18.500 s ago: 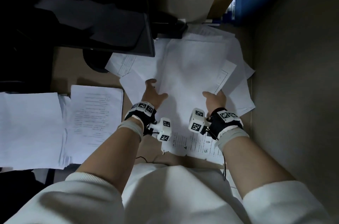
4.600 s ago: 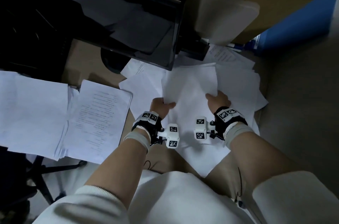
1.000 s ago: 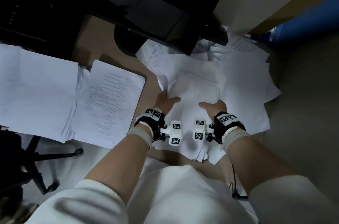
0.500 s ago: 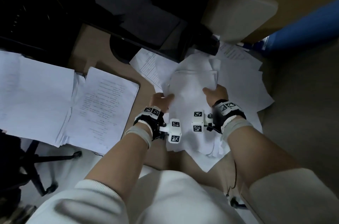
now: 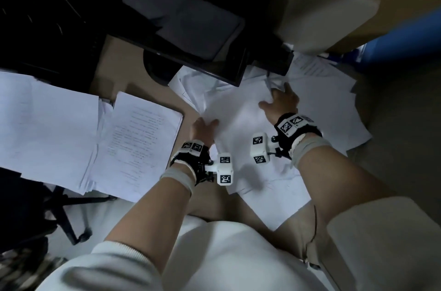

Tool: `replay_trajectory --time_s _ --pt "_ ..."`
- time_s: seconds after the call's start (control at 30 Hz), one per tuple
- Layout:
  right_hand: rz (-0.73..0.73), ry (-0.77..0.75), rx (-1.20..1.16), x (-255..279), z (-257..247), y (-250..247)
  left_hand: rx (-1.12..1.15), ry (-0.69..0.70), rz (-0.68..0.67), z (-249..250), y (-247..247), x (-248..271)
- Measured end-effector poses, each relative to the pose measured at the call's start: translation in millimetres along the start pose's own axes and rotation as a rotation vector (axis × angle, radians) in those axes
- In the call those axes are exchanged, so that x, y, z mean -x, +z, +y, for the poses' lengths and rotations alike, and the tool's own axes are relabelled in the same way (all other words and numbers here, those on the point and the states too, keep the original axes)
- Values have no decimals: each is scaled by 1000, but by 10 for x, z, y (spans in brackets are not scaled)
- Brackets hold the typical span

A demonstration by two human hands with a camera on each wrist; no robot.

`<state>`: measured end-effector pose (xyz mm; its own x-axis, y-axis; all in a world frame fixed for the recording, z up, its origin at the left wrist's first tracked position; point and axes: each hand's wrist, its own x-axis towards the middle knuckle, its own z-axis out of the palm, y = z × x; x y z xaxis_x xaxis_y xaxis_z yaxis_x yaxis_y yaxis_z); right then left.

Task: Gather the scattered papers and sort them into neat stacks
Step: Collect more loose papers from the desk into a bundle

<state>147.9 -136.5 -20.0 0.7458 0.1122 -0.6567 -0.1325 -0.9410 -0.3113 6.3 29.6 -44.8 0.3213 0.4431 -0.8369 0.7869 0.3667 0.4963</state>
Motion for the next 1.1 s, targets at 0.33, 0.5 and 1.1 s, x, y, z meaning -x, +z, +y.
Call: replay_trajectory --time_s 0.33,0.5,1.1 --pt "-79 109 -1 14 135 147 142 98 -25 -7 -10 66" --pt "70 108 -286 99 160 179 59 108 -22 -65 9 80" --pt "-39 652 -160 1111 1361 521 -471 175 -198 -535 427 699"
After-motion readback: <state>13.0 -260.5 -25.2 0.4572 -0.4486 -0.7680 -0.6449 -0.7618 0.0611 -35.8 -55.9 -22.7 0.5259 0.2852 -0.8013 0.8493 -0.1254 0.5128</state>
